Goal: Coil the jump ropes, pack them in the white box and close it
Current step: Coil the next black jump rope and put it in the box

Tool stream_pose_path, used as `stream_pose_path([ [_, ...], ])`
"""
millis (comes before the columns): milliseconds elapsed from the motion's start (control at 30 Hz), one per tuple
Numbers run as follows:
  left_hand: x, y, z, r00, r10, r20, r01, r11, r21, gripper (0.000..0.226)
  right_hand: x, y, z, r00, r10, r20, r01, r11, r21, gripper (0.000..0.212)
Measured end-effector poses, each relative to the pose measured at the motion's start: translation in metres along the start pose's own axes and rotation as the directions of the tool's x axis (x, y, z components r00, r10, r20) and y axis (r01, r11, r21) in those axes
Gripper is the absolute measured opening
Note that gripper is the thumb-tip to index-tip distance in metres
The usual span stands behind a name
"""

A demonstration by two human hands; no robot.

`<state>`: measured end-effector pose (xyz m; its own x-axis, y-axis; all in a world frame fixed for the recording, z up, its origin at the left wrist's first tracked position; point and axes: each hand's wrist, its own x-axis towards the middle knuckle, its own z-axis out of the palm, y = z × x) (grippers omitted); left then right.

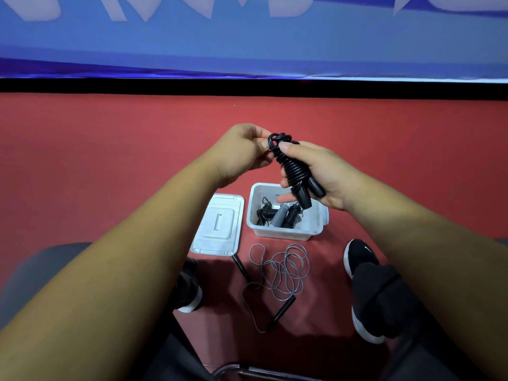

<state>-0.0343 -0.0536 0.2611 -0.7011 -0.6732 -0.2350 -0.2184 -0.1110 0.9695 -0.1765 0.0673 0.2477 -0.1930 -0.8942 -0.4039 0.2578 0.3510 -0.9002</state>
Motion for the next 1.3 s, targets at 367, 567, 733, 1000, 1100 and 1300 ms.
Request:
stream_pose_path([
  [367,-0.005,-0.002,-0.008,0.994,0.022,0.111,-0.015,0.998,-0.063,0.009,-0.005,0.001,0.003,0.998,0.022,0.052,-0.027,0.995,0.092,0.037],
  [567,-0.009,0.000,-0.008,0.993,-0.009,0.121,0.024,0.992,-0.126,0.009,-0.006,-0.004,-0.001,0.985,0.031,0.168,-0.064,0.979,0.194,0.041],
  [733,-0.008,0.001,-0.003,0.999,0.023,0.033,-0.019,0.993,-0.116,0.014,-0.003,0.000,-0.004,0.991,-0.069,0.115,0.058,0.994,0.094,0.033],
  [1000,-0.002,-0.005,-0.020,0.998,0.028,-0.060,-0.016,0.983,0.185,0.010,0.005,0.010,-0.004,0.969,-0.220,-0.109,0.200,0.965,-0.168,0.031],
  [1100,-0.001,-0.010,-0.021,0.994,0.029,-0.101,-0.003,0.967,0.253,0.011,0.008,0.016,-0.004,0.954,-0.235,-0.188,0.182,0.948,-0.261,0.038],
  [1300,-0.001,-0.009,-0.007,0.990,-0.135,-0.036,0.126,0.976,-0.179,0.006,0.016,0.022,-0.005,0.972,-0.179,-0.153,0.131,0.950,-0.282,0.032],
])
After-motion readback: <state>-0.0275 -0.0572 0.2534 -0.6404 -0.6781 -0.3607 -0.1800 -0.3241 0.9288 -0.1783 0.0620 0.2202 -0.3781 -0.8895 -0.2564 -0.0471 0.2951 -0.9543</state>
